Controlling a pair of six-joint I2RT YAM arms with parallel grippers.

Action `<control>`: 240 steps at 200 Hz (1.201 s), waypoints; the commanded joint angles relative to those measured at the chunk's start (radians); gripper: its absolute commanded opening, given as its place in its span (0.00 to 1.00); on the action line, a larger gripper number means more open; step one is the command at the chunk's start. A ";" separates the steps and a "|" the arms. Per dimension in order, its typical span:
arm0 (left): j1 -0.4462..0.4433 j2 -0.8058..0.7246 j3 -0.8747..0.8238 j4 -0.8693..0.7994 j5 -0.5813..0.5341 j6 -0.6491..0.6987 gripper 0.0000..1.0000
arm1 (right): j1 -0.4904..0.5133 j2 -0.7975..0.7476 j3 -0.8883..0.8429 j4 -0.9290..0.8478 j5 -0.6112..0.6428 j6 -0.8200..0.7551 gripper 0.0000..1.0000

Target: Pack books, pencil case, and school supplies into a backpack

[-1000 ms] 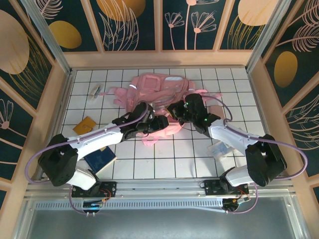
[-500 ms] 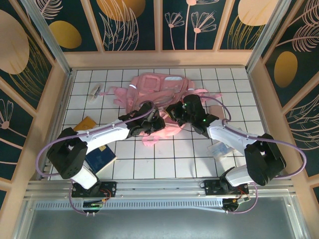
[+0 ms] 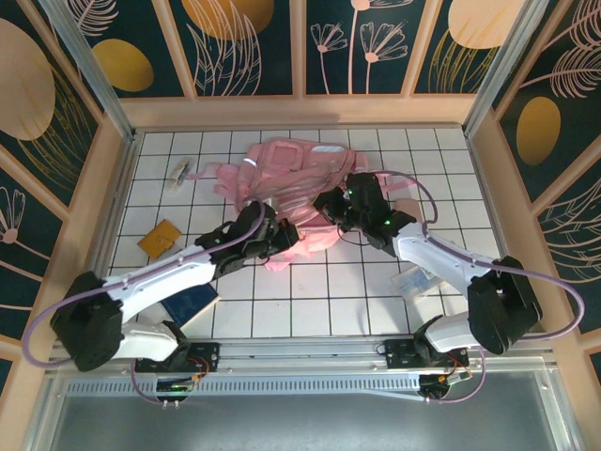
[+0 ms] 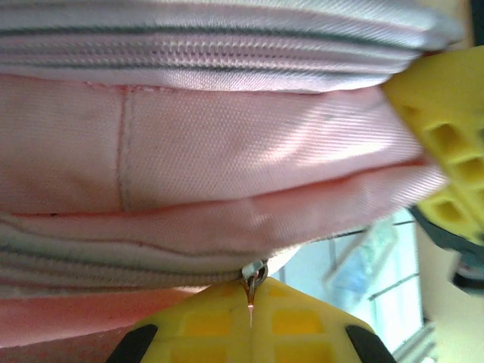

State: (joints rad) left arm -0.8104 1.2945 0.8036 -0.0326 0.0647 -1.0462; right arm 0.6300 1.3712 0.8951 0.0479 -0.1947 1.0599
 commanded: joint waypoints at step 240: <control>-0.033 0.144 0.129 -0.040 0.260 0.260 0.46 | -0.199 -0.048 0.020 0.040 -0.355 -0.228 0.00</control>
State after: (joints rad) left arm -0.8406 1.4261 0.8570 -0.0410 0.4057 -0.7723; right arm 0.4141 1.3376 0.8959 0.0006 -0.5030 0.8246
